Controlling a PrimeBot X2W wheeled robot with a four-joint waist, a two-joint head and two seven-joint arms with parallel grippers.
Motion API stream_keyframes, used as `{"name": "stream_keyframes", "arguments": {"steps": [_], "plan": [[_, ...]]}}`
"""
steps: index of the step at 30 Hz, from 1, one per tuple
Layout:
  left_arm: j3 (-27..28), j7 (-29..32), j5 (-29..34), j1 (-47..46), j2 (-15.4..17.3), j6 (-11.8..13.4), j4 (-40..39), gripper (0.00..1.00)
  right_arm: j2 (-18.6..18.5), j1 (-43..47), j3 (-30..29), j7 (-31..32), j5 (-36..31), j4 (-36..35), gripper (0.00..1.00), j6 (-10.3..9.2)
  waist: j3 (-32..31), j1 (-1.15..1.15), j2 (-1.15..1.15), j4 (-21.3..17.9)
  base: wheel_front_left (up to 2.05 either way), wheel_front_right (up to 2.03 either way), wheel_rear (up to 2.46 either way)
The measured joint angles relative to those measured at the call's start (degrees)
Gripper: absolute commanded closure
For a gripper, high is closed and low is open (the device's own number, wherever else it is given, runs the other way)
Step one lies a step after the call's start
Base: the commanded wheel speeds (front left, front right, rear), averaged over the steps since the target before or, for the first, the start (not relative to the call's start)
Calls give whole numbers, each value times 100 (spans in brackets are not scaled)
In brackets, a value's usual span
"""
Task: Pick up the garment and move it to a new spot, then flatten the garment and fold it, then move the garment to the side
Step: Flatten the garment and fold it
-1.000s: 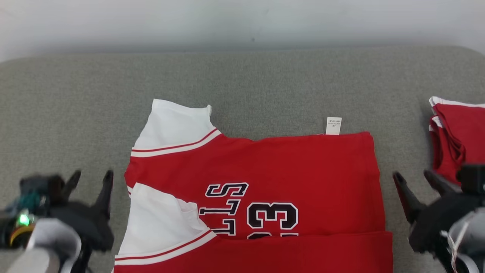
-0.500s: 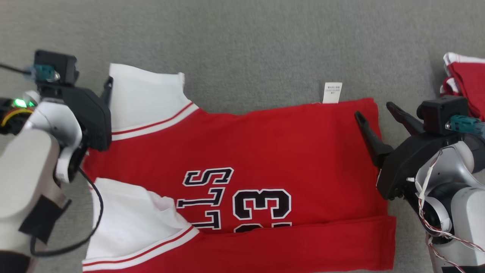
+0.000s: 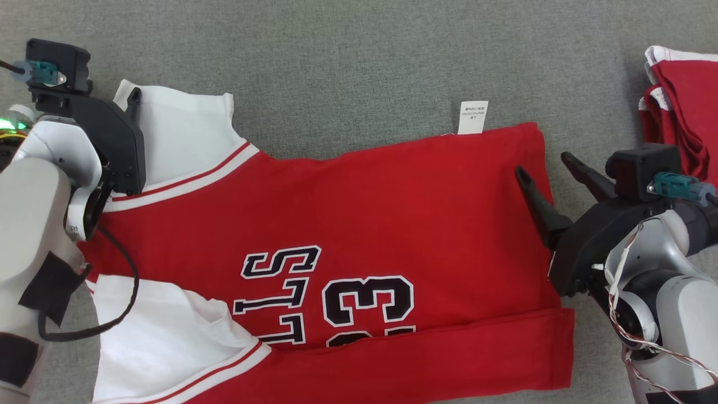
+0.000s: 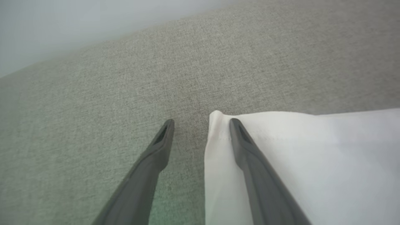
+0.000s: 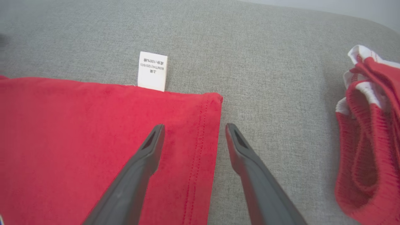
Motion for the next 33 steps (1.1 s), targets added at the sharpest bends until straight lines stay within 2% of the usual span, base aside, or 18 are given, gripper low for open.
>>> {"name": "stream_keyframes", "arguments": {"steps": [1, 2, 4, 6, 7, 13, 20, 25, 33], "plan": [[-20, 5, 1, -13, -2, -18, 36, 46, 7, -3, 22, -1, 8, 2, 0, 0, 3, 0, 0, -9, 0, 0, 0], [-38, 34, 1, -43, -10, -19, 66, 53, 9, -13, 38, -1, 8, 2, 0, 0, 8, -1, 0, -14, 0, 0, 0], [-53, 86, -13, -90, -46, -41, 135, 60, 3, -30, 52, -1, 9, 4, 0, 0, 13, -1, -1, -14, 0, 0, 0], [-60, 119, -40, -90, -76, -47, 172, 76, -3, -31, 66, 1, 13, 20, 0, 0, 9, -1, -1, -9, 0, 0, 0], [-64, 131, -57, -93, -74, -76, 194, 100, -9, -33, 69, 5, 13, 21, 0, 0, 6, -1, 0, -7, 0, 0, 0], [82, 152, -360, -105, -103, -244, 253, 100, -82, -114, 134, 144, -22, 58, 0, 1, 39, -1, -1, 18, 0, 0, 0], [431, 155, -835, -94, -18, -393, 34, 100, -67, -608, -233, 450, -634, 104, 0, 1, 138, -1, -1, 37, 0, 0, 0], [541, 259, -1006, -74, 120, -399, -232, 100, -146, -890, -247, 865, -856, 276, 0, 0, 192, -1, 0, 90, 0, 0, 0], [542, 406, -1048, 51, 226, -292, -599, 100, -424, -1131, 40, 1400, -571, 587, 0, 1, 204, -1, 0, 121, 0, 0, 0]]}}
